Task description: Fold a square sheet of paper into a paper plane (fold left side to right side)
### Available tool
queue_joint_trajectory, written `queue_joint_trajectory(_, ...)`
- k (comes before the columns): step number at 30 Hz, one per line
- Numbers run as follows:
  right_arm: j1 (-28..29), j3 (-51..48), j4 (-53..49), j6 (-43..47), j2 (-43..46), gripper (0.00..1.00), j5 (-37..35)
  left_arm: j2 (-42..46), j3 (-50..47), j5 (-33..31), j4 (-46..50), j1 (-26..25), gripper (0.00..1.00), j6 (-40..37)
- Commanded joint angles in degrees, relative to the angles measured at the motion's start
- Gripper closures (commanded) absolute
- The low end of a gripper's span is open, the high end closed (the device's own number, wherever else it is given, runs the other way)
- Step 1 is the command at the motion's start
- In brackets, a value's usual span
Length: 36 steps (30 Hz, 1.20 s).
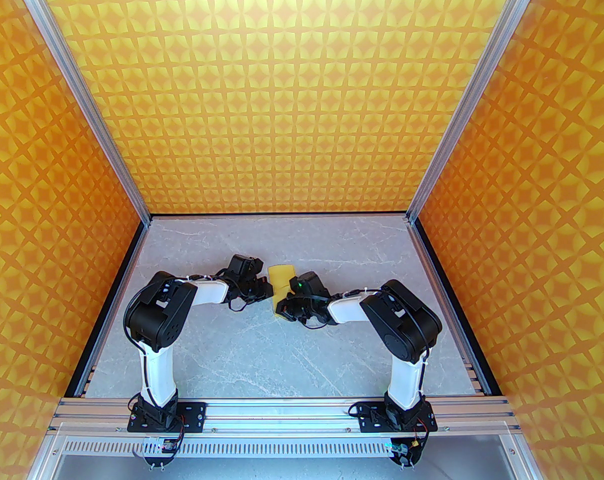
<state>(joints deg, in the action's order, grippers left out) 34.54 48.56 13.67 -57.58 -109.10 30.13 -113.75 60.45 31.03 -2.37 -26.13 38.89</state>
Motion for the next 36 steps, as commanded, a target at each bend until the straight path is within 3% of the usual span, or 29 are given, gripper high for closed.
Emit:
queue_joint_trajectory(1,0.35,-0.09,-7.05,1.64,-1.57,1.00,-3.95,-1.71,1.93,0.14,2.05,0.38,1.00,-1.63)
queue_joint_trajectory(36,-1.59,6.00,-9.98,4.02,2.61,1.00,-3.74,-2.62,1.53,-0.11,3.62,0.37,1.00,-2.49)
